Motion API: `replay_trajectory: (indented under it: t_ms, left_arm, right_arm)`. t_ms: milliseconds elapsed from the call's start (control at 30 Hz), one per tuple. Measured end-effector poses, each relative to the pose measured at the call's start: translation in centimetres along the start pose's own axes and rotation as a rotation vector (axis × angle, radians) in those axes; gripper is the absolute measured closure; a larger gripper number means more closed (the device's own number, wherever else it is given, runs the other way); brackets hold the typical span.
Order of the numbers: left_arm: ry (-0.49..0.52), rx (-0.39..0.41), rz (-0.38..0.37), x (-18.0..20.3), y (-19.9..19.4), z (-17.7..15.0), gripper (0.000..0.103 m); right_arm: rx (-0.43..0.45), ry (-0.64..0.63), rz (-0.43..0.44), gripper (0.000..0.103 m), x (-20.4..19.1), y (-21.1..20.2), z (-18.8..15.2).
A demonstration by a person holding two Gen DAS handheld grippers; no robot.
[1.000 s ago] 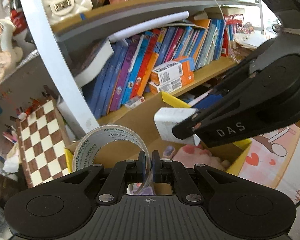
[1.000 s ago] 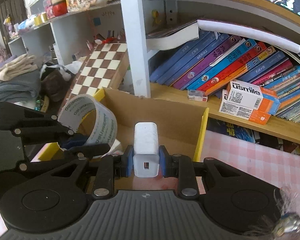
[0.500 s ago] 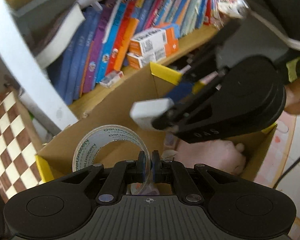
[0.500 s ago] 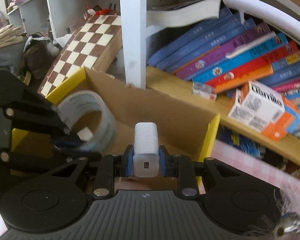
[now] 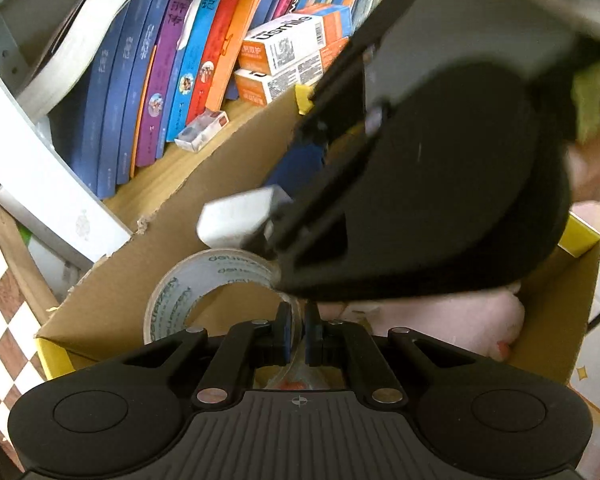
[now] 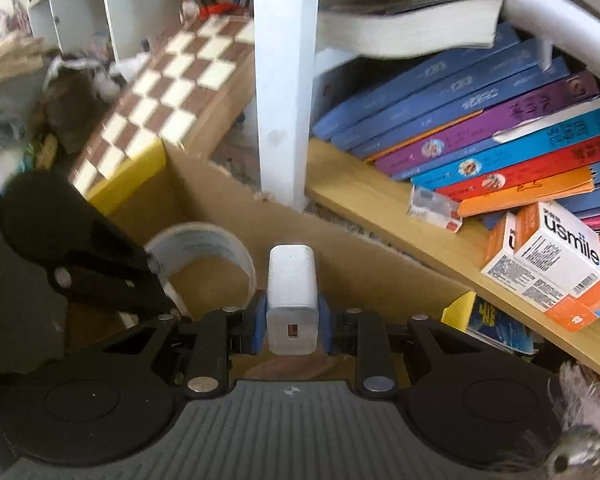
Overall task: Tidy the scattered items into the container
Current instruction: 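Lower the tape roll into the box with the left tool while the right tool releases the charger, then withdraw both open tools up and away from the box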
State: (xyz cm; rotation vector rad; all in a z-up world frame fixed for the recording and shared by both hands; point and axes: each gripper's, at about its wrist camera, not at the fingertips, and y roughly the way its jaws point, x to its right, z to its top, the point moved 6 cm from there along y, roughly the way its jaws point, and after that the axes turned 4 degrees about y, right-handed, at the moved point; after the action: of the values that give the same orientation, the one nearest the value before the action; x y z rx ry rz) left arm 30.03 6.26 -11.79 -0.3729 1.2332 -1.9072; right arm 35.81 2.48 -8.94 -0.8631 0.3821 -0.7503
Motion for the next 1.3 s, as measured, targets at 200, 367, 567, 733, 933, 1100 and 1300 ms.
replay_trajectory:
  t_ms: [200,367,567,733,933,1100,1300]
  left_arm:
    - [0.001,-0.001,-0.003,-0.2,0.1,0.1,0.097]
    - [0.002,0.005,0.003,-0.3,0.5,0.3,0.097]
    - [0.033,0.022,0.001,0.0,0.3,0.5,0.086]
    - [0.069,0.044,0.006,0.8,-1.0,0.3,0.059]
    - [0.082,0.074,0.053,1.1,-2.7,0.4,0.049]
    - [0.052,0.115,0.105,0.9,-5.0,0.5,0.032]
    - [-0.014,0.162,0.176,1.1,-7.7,-0.1,0.021]
  right_arm:
    - [-0.052,0.04,0.009,0.079,0.5,1.6,-0.8]
    - [-0.058,0.04,0.004,0.078,0.6,2.0,-0.9]
    - [-0.059,0.04,0.001,0.078,0.6,2.0,-0.9]
    - [-0.024,0.051,-0.01,0.063,0.7,1.0,-0.5]
    - [0.008,0.061,-0.014,0.06,0.6,-0.9,-0.2]
    - [0.031,0.081,-0.021,0.058,0.5,-2.8,-0.4]
    - [0.066,0.108,-0.036,0.054,0.3,-5.3,-0.9]
